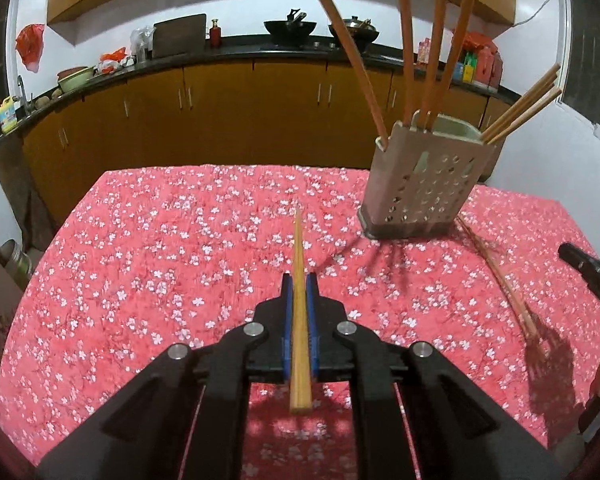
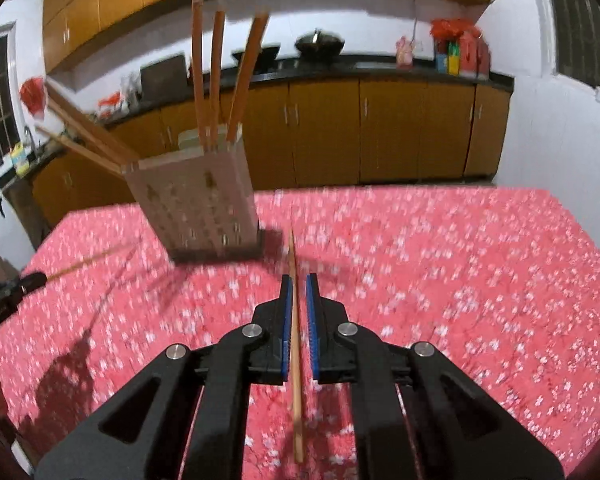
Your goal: Organize utensils
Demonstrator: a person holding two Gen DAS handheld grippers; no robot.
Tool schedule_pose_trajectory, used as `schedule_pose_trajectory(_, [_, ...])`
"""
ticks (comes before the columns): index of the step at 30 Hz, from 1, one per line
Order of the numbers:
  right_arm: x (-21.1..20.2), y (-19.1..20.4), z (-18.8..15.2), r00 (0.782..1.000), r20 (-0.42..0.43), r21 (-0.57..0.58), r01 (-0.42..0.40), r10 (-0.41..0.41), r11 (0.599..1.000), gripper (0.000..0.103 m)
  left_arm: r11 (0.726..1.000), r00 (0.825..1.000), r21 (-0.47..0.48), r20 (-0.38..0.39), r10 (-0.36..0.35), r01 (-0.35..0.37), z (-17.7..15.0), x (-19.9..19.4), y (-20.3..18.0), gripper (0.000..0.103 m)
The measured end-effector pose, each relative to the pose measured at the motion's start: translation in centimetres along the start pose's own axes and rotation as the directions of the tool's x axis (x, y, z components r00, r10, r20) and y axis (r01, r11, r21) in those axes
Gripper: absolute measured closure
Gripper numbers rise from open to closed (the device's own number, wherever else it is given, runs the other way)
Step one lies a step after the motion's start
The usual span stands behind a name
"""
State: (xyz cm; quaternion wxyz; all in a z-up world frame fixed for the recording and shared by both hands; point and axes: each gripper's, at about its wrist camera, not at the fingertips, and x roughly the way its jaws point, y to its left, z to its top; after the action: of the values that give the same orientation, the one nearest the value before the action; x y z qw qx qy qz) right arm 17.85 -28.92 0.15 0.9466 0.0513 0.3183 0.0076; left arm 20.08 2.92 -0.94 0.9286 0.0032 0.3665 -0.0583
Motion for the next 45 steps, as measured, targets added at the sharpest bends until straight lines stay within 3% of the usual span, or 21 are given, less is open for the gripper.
schedule_pose_trajectory(3, [1.9, -0.3, -1.7, 0.996, -0.086, 0.011, -0.013, 0.014, 1.000, 0.088, 1.000, 0.999, -0.016, -0.049, -0.001, 0.001, -1.3, 1.5, 0.3, 0.095])
schedule_pose_trajectory(5, [2.8, -0.3, -2.7, 0.993, -0.117, 0.006, -0.002, 0.003, 1.000, 0.079, 1.000, 0.998, -0.024, -0.067, -0.006, 0.004, -2.1, 2.2, 0.4, 0.095])
schedule_pose_trajectory(14, [5.5, -0.6, -5.0, 0.978, -0.208, -0.018, 0.026, -0.029, 1.000, 0.078, 0.999, 0.992, -0.045, -0.123, -0.004, -0.002, -4.4, 4.6, 0.9, 0.088])
schedule_pose_trajectory(24, [5.2, -0.6, -5.3, 0.980, -0.195, -0.044, 0.018, -0.027, 0.999, 0.078, 0.999, 0.989, -0.031, -0.150, 0.010, -0.015, -5.2, 5.4, 0.7, 0.085])
schedule_pose_trajectory(30, [4.8, -0.9, -5.4, 0.981, -0.195, -0.040, 0.012, -0.019, 0.999, 0.078, 0.999, 0.995, -0.050, -0.096, -0.013, 0.008, -4.7, 3.5, 2.4, 0.082])
schedule_pose_trajectory(37, [4.8, -0.7, -5.4, 0.980, -0.197, -0.046, 0.010, -0.019, 0.999, 0.078, 0.999, 0.989, -0.031, -0.145, 0.012, -0.017, -5.0, 4.3, 4.6, 0.078])
schedule_pose_trajectory(45, [4.8, -0.7, -5.4, 0.980, -0.198, -0.053, 0.010, -0.020, 0.999, 0.078, 1.000, 0.988, 0.015, -0.150, 0.021, -0.019, -5.6, 4.6, 3.7, 0.078])
